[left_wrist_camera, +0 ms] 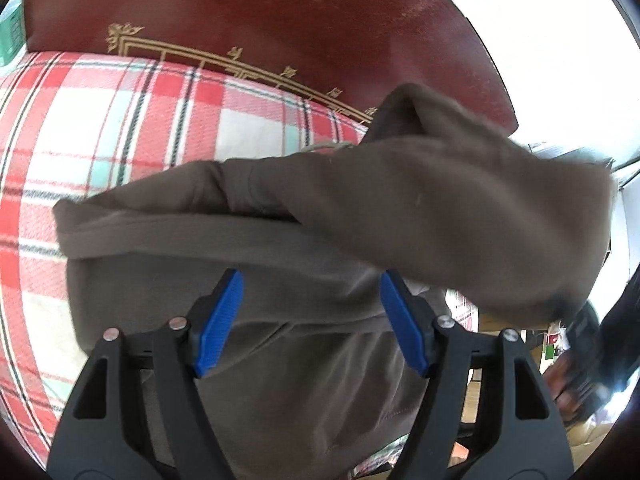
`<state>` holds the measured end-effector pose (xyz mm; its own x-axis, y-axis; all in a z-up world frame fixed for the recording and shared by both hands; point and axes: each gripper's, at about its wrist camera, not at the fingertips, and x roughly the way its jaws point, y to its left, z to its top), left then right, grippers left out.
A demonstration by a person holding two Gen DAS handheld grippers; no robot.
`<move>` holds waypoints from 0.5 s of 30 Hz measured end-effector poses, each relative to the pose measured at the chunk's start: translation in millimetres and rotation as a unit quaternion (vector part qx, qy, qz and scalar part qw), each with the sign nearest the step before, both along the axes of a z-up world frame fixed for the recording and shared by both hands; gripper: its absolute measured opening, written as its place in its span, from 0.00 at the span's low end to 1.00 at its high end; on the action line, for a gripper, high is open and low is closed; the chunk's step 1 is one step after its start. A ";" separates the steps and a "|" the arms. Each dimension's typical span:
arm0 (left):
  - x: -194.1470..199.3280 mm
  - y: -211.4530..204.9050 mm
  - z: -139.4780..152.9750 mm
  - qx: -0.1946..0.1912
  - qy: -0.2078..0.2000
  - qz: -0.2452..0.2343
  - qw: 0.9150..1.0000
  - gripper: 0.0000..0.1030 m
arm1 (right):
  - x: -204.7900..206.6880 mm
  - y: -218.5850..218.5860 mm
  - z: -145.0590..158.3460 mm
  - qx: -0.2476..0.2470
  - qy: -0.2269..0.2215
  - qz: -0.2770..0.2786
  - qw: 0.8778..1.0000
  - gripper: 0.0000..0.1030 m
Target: Fold clothes
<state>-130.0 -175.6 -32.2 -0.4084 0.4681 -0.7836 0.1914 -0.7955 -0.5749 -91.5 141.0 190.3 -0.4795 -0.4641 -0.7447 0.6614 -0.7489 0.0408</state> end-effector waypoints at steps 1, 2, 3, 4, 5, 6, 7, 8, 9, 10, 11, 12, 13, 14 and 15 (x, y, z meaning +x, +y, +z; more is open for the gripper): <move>2.8 -1.0 -0.5 -0.003 -0.003 0.000 1.000 0.70 | 8.4 -1.9 -9.9 0.015 -0.004 0.003 1.000 0.13; 5.3 -1.7 -0.9 -0.005 -0.005 0.000 1.000 0.70 | 16.8 -3.9 -19.9 0.031 -0.007 0.005 0.999 0.13; 7.7 -2.1 -1.2 -0.008 -0.009 0.001 1.000 0.70 | 25.2 -5.9 -29.9 0.047 -0.011 0.008 0.999 0.13; 9.9 -1.8 -1.1 -0.011 -0.010 0.000 1.000 0.70 | 31.7 -9.0 -38.6 0.059 -0.009 0.009 0.998 0.13; 11.9 -0.8 -0.5 -0.015 -0.011 0.000 1.000 0.70 | 37.5 -11.4 -48.2 0.070 -0.010 0.009 0.997 0.14; 13.3 0.4 0.6 -0.017 -0.011 -0.001 1.000 0.70 | 40.0 -12.7 -56.5 0.075 -0.016 0.008 0.997 0.14; 13.7 3.3 2.7 -0.019 -0.009 -0.005 1.000 0.70 | 42.4 -14.1 -64.7 0.081 -0.022 0.006 0.996 0.14; 13.8 7.4 5.0 -0.021 -0.006 -0.009 1.000 0.70 | 43.1 -15.3 -75.2 0.089 -0.030 0.003 0.996 0.16; 13.8 11.5 7.7 -0.025 -0.003 -0.014 1.000 0.70 | 46.7 -18.5 -86.3 0.103 -0.036 0.009 0.994 0.17; 13.5 16.5 11.1 -0.029 0.001 -0.021 0.999 0.70 | 50.4 -21.9 -97.3 0.117 -0.041 0.015 0.992 0.19; 13.2 22.5 15.1 -0.033 0.006 -0.030 0.999 0.70 | 54.2 -25.2 -108.4 0.132 -0.046 0.022 0.990 0.21; 13.2 29.0 19.0 -0.036 0.012 -0.040 0.998 0.70 | 58.0 -28.5 -119.5 0.146 -0.052 0.028 0.988 0.24; 13.1 35.4 23.0 -0.039 0.017 -0.049 0.998 0.70 | 62.4 -33.3 -132.4 0.169 -0.062 0.044 0.983 0.29; 12.9 41.9 25.8 -0.040 0.021 -0.058 0.997 0.70 | 66.9 -38.3 -145.3 0.192 -0.072 0.060 0.977 0.29; 12.4 48.4 27.8 -0.040 0.023 -0.066 0.997 0.70 | 69.5 -39.7 -155.8 0.206 -0.082 0.073 0.972 0.29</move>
